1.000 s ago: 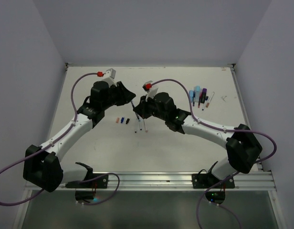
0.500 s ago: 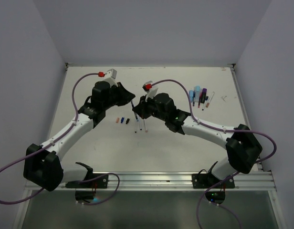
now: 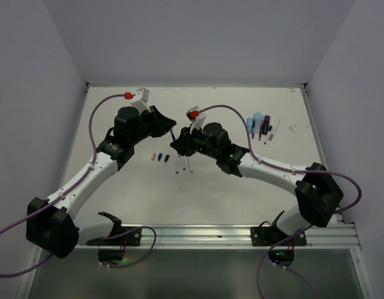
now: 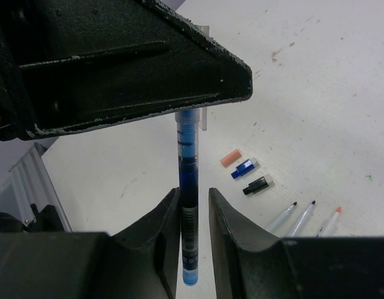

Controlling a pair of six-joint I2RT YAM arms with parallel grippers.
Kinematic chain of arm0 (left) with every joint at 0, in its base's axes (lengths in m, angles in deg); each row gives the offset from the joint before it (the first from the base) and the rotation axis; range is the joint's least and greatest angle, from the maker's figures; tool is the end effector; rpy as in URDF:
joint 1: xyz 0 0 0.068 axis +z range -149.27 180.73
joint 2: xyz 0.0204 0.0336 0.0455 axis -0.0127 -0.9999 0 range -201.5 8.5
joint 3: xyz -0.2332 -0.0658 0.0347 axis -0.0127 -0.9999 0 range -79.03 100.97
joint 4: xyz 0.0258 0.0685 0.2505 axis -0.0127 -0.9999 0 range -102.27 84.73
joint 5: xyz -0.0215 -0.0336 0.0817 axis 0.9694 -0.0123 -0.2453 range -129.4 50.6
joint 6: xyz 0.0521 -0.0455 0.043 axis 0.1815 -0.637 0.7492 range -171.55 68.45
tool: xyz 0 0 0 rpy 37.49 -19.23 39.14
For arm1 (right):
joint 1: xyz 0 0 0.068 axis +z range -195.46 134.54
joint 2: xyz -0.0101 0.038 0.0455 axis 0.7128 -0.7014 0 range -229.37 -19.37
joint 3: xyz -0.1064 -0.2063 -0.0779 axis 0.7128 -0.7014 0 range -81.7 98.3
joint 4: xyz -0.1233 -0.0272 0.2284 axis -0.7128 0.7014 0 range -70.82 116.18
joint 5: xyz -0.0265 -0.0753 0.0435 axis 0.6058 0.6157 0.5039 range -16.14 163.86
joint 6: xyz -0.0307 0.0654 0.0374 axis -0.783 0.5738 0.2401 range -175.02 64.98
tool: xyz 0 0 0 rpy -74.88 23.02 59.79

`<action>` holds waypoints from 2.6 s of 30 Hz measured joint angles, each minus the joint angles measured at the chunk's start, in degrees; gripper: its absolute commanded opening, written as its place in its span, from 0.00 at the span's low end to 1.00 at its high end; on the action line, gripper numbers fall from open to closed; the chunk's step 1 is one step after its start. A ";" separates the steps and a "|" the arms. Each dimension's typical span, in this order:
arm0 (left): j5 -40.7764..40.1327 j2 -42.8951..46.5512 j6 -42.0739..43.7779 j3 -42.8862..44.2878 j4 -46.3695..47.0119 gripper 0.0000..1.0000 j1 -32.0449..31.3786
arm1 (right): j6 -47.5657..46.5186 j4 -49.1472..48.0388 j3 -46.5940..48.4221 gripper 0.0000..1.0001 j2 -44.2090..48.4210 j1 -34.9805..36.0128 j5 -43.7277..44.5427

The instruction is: Open the pen caps

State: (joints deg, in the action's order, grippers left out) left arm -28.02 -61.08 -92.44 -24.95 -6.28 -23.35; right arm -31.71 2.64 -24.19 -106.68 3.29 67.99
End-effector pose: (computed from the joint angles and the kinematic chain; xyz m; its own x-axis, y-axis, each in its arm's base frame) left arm 0.2929 -0.1461 0.2854 -0.5709 -0.4477 -0.6882 0.2631 0.6943 -0.6699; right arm 0.2527 0.2989 0.2457 -0.4608 0.0717 -0.8846 -0.6873 0.6018 0.4068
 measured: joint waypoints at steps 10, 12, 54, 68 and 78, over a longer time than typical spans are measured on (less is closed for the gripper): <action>0.35 0.72 0.81 -0.52 1.86 0.00 0.02 | -0.74 -0.79 0.04 0.00 0.00 0.09 -1.29; 0.09 0.83 1.14 -0.52 2.32 0.00 0.00 | -1.29 -1.77 -0.59 0.00 0.24 0.02 -1.40; -18.10 -26.75 23.30 9.90 -29.03 0.08 6.25 | 5.11 20.00 1.92 0.10 -15.30 -6.01 10.67; -16.28 -34.29 25.51 11.47 -30.21 0.20 6.34 | 6.12 20.83 4.63 0.31 -19.58 -6.01 9.20; -15.85 -34.69 25.51 11.47 -30.18 0.29 6.34 | 6.32 22.84 4.90 0.44 -18.34 -6.29 9.33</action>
State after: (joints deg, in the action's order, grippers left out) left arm -43.87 -95.77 -66.93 -13.47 -36.47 -17.01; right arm -25.40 25.49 -19.29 -125.02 -3.01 77.32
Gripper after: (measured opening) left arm 0.280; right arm 0.402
